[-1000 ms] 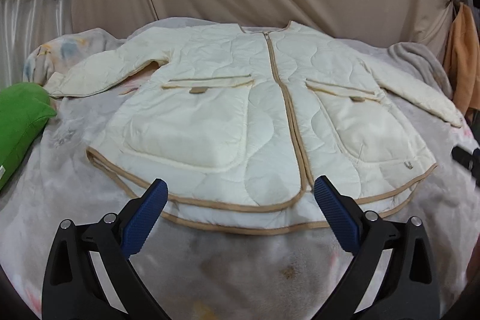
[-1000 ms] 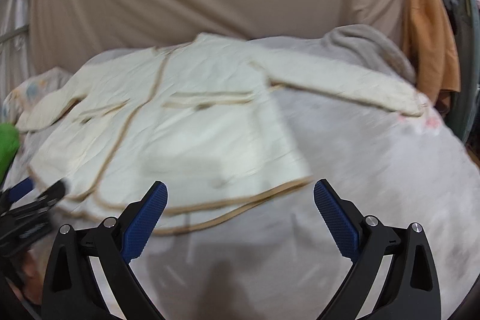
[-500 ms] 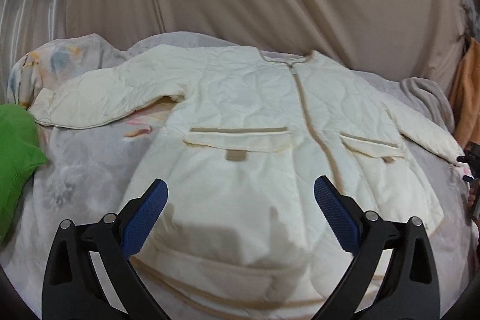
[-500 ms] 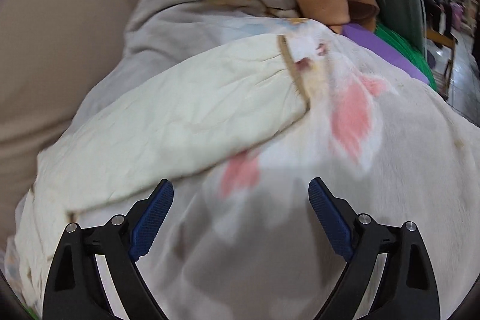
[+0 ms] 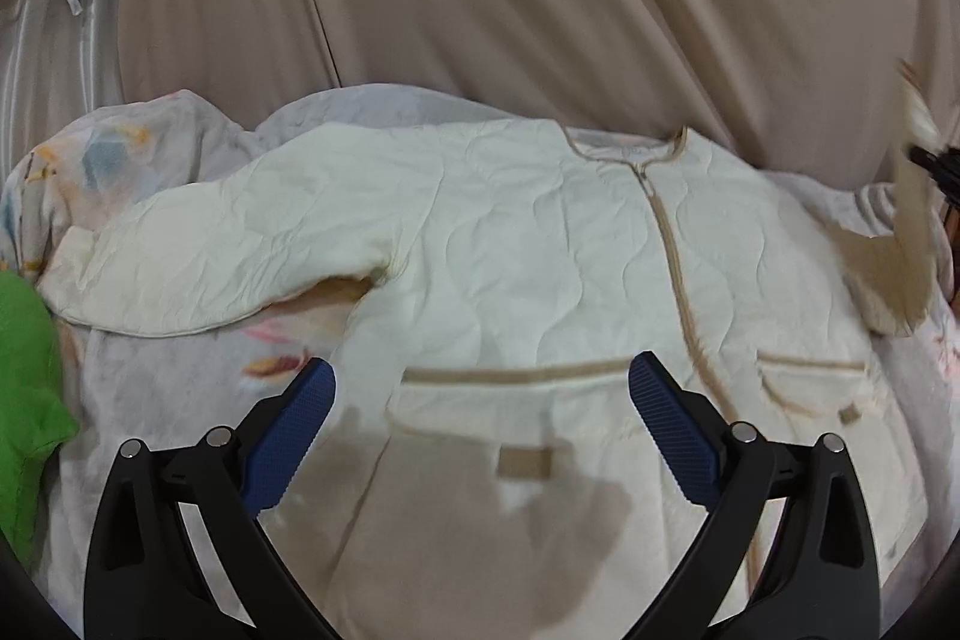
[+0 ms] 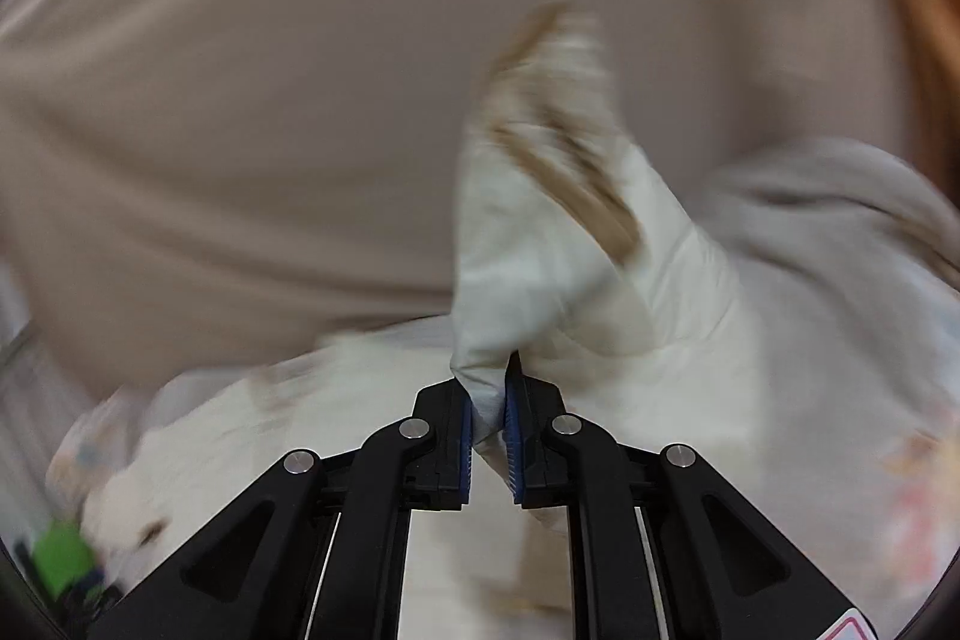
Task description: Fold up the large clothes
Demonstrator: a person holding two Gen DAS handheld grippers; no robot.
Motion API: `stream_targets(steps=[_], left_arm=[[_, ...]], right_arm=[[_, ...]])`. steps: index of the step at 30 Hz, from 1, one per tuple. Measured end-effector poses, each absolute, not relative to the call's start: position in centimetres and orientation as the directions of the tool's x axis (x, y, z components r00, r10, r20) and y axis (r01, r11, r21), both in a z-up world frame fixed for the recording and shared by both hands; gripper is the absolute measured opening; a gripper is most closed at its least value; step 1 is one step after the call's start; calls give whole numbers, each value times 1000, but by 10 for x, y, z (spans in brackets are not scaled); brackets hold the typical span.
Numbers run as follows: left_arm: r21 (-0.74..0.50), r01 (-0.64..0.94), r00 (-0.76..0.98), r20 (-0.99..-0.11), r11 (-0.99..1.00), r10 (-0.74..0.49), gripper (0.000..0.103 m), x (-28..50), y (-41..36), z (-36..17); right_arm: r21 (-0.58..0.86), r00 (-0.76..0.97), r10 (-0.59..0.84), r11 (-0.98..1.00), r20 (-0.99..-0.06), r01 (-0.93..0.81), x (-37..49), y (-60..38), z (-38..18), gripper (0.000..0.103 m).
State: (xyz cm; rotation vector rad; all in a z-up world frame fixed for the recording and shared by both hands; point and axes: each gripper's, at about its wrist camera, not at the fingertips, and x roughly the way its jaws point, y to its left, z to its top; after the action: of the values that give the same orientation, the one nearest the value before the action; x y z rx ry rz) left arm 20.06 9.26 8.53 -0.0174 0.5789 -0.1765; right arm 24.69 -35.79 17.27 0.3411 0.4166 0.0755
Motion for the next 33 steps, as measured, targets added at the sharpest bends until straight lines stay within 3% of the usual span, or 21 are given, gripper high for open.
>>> stream_targets(steps=[4, 7, 9, 10, 12, 14, 19, 20, 22, 24, 26, 30, 32, 33], left_arm=[[-166, 180, 798, -551, 970, -243, 96, 225, 90, 90], [-224, 187, 781, -556, 957, -283, 97, 246, 90, 89], [-257, 180, 758, -580, 950, -300, 98, 263, 90, 84], [-282, 192, 736, -592, 940, -328, 98, 272, 89, 81], [-317, 191, 703, -616, 929, -355, 98, 290, 87, 75], [-341, 205, 679, -625, 917, -385, 98, 308, 81, 70], [-431, 216, 548, -689, 876, -474, 97, 355, 58, 41], [-452, 194, 525, -702, 871, -481, 94, 363, 56, 34], [-455, 193, 509, -711, 869, -485, 77, 377, 51, 29], [-427, 233, 516, -707, 874, -483, 22, 381, 42, 34], [-427, 251, 541, -683, 869, -491, 9, 382, 41, 48], [-400, 296, 663, -567, 868, -488, 7, 373, 58, 95], [-385, 286, 690, -552, 877, -468, 7, 376, 66, 105], [-370, 266, 699, -561, 890, -443, 7, 380, 69, 103]], right_arm=[[284, 779, 390, 917, -491, -280, 325, -204, 137, 13], [204, 676, 383, 921, -630, -332, 363, -130, 86, 36], [153, 654, 355, 925, -667, -347, 363, -112, 74, 36], [139, 663, 356, 923, -659, -358, 358, -115, 75, 36], [126, 710, 338, 934, -617, -336, 337, -146, 85, 46], [165, 770, 300, 954, -563, -251, 309, -199, 97, 65], [210, 813, 79, 976, -577, 54, 246, -344, 81, 68], [231, 801, 66, 969, -595, 91, 240, -367, 75, 69], [276, 779, 53, 948, -624, 156, 231, -397, 60, 69], [303, 770, 47, 933, -637, 193, 231, -415, 53, 69], [330, 771, 68, 925, -633, 190, 242, -423, 51, 69], [363, 737, 133, 918, -663, 162, 290, -406, 43, 67], [366, 721, 175, 923, -670, 117, 306, -391, 44, 26], [358, 747, 165, 928, -644, 103, 305, -382, 54, 21]])
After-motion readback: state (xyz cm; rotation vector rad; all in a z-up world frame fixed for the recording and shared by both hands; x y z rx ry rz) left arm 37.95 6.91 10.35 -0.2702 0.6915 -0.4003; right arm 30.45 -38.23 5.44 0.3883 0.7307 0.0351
